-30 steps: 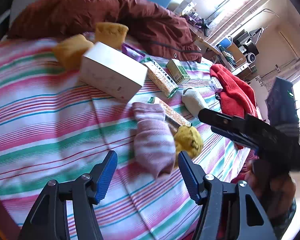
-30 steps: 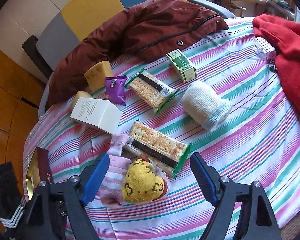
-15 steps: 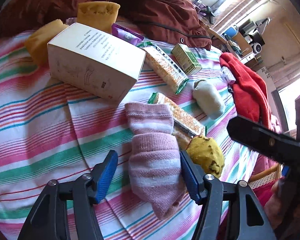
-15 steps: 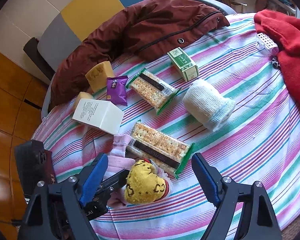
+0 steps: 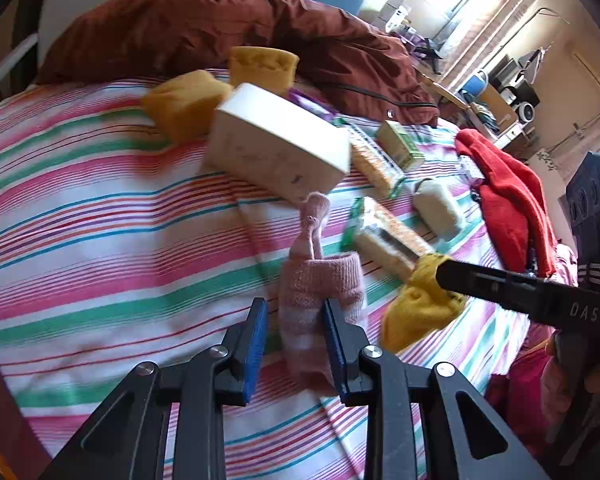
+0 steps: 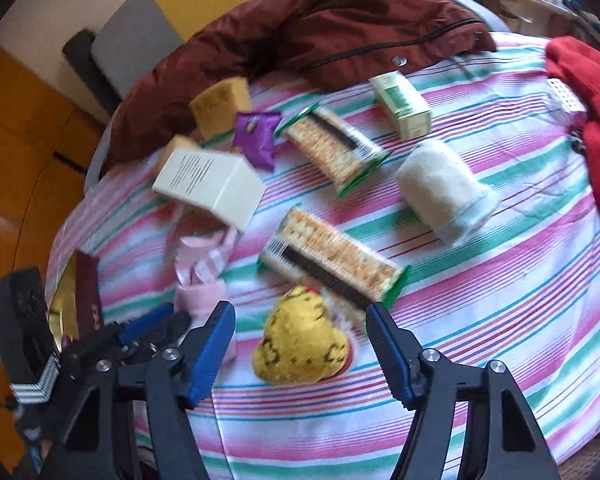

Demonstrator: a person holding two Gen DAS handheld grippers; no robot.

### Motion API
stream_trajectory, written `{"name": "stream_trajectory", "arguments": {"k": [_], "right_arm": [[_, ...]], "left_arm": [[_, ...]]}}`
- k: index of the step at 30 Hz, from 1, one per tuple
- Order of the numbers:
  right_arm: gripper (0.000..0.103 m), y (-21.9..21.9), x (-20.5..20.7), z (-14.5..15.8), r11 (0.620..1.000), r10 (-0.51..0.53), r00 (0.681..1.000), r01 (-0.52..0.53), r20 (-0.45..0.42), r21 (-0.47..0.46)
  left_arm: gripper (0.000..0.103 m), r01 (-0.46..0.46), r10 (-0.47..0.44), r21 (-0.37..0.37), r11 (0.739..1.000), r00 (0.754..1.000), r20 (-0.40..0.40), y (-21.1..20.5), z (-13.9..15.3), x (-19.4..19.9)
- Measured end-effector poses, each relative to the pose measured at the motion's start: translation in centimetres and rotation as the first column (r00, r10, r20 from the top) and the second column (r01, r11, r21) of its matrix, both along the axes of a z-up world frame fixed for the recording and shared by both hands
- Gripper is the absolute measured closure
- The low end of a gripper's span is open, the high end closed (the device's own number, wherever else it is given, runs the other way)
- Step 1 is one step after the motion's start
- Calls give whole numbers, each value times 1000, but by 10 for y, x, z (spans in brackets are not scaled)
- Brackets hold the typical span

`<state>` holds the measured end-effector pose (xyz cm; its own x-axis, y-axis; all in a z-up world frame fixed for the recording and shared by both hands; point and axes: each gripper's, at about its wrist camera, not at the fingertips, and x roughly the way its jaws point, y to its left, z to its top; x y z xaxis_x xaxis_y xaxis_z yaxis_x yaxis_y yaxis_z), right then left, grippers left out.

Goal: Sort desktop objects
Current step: 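Grasp the pink sock with the left gripper while the right grasps the yellow patterned sock ball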

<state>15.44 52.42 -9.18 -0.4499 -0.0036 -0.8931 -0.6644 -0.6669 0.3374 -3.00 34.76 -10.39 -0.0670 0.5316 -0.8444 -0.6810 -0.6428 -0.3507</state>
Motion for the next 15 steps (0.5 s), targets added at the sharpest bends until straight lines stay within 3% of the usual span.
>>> {"name": "stream_trajectory", "arguments": {"k": [5,9,15], "right_arm": [[34,-16,-15,-17,996,82,990,-87,117,33],[53,-19,-16,-16,992,92,987,-101,129,72],[61,-21,-14,-13,987,82,988,-99,132,126]], "left_arm": [[75,-4,4,1,1000,1000,19,-8,-1,5],[61,9,-12,52,999,997,70,-7,5,11],[57,7,-9,37,999,999,47,5,12,17]]}}
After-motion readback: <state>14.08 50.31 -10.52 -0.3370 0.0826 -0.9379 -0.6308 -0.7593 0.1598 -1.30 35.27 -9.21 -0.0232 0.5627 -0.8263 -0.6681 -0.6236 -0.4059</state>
